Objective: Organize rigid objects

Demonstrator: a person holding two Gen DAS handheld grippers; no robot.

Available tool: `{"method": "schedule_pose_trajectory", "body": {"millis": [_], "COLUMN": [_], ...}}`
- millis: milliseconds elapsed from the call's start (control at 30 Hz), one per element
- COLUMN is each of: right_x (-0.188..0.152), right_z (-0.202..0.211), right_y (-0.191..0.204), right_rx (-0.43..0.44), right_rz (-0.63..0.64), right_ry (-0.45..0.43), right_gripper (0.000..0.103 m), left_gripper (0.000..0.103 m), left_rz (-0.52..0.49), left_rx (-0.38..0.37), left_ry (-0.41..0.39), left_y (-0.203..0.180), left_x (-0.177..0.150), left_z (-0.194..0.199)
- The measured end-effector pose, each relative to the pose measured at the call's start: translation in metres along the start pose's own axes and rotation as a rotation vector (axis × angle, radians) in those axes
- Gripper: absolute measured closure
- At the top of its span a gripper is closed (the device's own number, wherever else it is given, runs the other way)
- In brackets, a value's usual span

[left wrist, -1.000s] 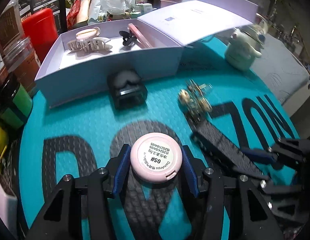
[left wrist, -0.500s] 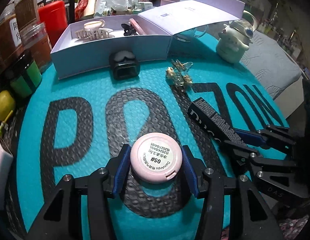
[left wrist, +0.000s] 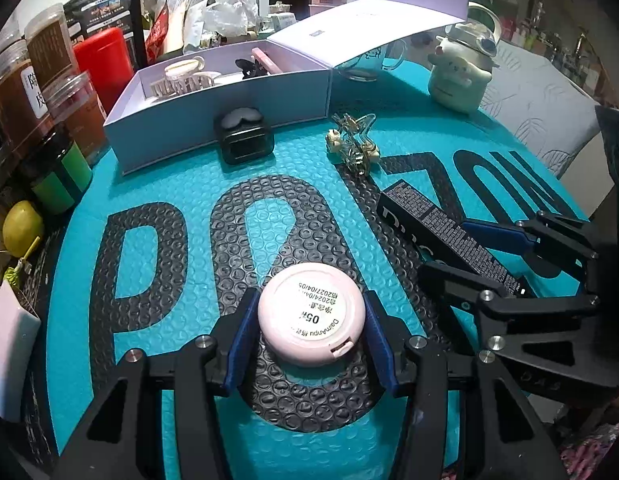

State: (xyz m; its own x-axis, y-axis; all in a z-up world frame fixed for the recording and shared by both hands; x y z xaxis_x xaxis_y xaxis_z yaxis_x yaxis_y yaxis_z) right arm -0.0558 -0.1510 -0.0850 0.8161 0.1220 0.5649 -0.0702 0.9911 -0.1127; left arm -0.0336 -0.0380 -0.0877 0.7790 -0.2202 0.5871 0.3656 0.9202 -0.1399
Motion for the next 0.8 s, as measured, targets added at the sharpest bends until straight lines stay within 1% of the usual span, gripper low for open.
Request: {"method": "schedule_pose_trajectory", "body": {"millis": [67, 100, 133, 167, 233, 300, 400, 500, 567, 733, 800], "right_x": [0.002, 0.002, 0.004, 0.005, 0.009, 0.010, 0.011, 0.010, 0.011, 0.015, 0.017], "right_z": [-0.002, -0.003, -0.003, -0.004, -0.005, -0.007, -0.008, -0.009, -0.009, -0.012, -0.013], "right_y": [0.001, 0.002, 0.003, 0.003, 0.006, 0.009, 0.010, 0.010, 0.011, 0.012, 0.012], "right_rx": [-0.019, -0.023, -0.023, -0.022, -0.017, -0.022, -0.018, -0.024, -0.027, -0.020, -0.023], "right_rz": [0.002, 0.003, 0.008, 0.014, 0.036, 0.061, 0.054, 0.038, 0.035, 0.050, 0.051], "right_ry": [-0.002, -0.004, -0.004, -0.003, 0.004, 0.005, -0.007, -0.021, -0.019, -0.014, -0.009], "right_gripper": [0.053, 0.054, 0.060, 0.070, 0.078, 0.078, 0.078, 0.078, 0.078, 0.078, 0.078], "left_gripper": [0.053, 0.053, 0.053, 0.053, 0.053, 0.053, 0.053, 0.053, 0.053, 0.053, 0.053], "left_rz": [0.041, 0.069, 0.077, 0.077, 0.060, 0.038, 0.036, 0.086, 0.122, 0.141, 0.150], "left_rx": [0.009, -0.007, -0.015, -0.017, -0.001, 0.018, 0.017, 0.053, 0.035, 0.053, 0.049], "left_ry": [-0.013, -0.019, -0.020, -0.020, -0.021, -0.022, -0.020, -0.033, -0.036, -0.036, -0.033], "left_y": [0.005, 0.009, 0.010, 0.011, 0.011, 0.010, 0.012, 0.023, 0.031, 0.041, 0.043], "left_x": [0.001, 0.002, 0.003, 0.003, 0.003, 0.003, 0.004, 0.006, 0.006, 0.005, 0.005], "left_z": [0.000, 0.000, 0.000, 0.000, 0.000, -0.001, -0.002, -0.001, 0.001, 0.003, 0.003]}}
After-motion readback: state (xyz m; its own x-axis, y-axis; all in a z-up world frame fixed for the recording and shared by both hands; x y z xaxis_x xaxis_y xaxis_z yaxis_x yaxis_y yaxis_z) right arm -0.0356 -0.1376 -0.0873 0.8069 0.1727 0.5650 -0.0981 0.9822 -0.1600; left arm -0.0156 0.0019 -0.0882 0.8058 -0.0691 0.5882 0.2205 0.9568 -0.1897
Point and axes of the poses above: each gripper's, at about its wrist camera, not at the fingertips, and z roughly against the way its jaws point, y to its left, x to its top, the point moved 2 cm from there along -z, roughly the way its jaws point, and after that the axes turned 8 degrees about z, right-handed, at the moved point
